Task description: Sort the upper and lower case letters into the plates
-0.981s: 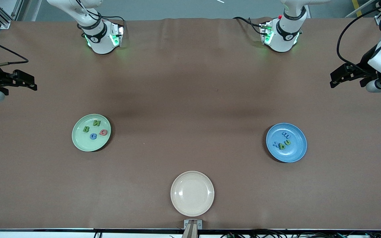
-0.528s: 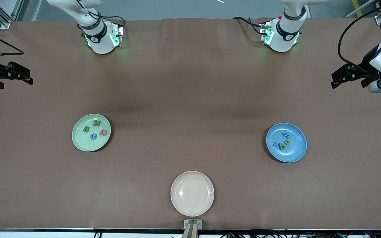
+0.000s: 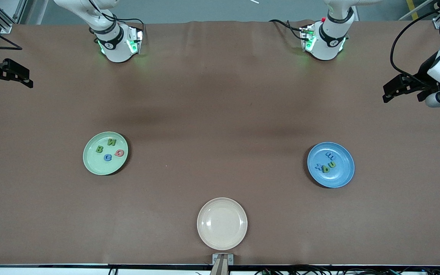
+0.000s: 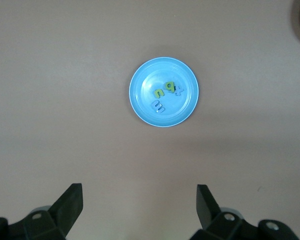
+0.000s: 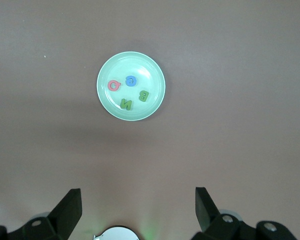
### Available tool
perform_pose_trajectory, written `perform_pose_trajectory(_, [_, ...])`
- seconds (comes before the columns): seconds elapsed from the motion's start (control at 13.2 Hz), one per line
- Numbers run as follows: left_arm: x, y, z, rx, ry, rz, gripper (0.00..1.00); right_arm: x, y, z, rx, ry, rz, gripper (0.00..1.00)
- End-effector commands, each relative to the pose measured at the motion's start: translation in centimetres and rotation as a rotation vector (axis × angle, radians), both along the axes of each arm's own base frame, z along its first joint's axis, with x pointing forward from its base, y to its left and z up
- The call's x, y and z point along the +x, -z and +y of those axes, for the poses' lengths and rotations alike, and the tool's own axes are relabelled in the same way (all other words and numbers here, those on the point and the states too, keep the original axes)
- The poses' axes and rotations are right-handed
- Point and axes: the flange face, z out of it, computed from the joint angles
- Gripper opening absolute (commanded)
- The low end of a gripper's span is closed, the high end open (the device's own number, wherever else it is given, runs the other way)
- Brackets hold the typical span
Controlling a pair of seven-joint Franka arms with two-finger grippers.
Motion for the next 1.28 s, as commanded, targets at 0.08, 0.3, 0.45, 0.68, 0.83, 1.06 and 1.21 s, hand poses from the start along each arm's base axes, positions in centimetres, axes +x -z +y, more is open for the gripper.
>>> perform_pose_trajectory(0.08, [-0.2,-0.3,0.1,-0.005,0.023,-0.011,1.0,-0.9,0.3,0.4,-0.001,-0.015,-0.016,1.0])
perform_pose_trajectory(0.3, [-0.2,-0.3,0.3,-0.004,0.018,-0.011,1.0,-0.7,0.3,0.5,0.01,-0.002,-0.026,1.0])
perform_pose_trajectory(0.45, [0.0,-0.3,0.4,0.002,0.017,-0.019,1.0,-0.6,0.4,0.6,0.034,0.005,-0.028,1.0])
perform_pose_trajectory(0.68, [0.0,-1.2,0.7,0.003,0.011,-0.038,1.0,-0.5,0.4,0.6,0.033,0.072,-0.034,1.0])
perform_pose_trajectory(0.83, [0.1,-0.8,0.7,0.002,-0.008,-0.029,1.0,-0.4,0.4,0.6,0.032,0.083,-0.035,1.0])
perform_pose_trajectory(1.06, [0.4,-0.3,0.6,0.001,-0.027,-0.017,1.0,-0.1,0.6,0.5,0.032,0.084,-0.038,1.0])
perform_pose_trajectory(1.21, [0.5,-0.4,0.5,0.0,-0.057,-0.019,1.0,0.0,0.7,0.5,0.033,0.083,-0.038,1.0])
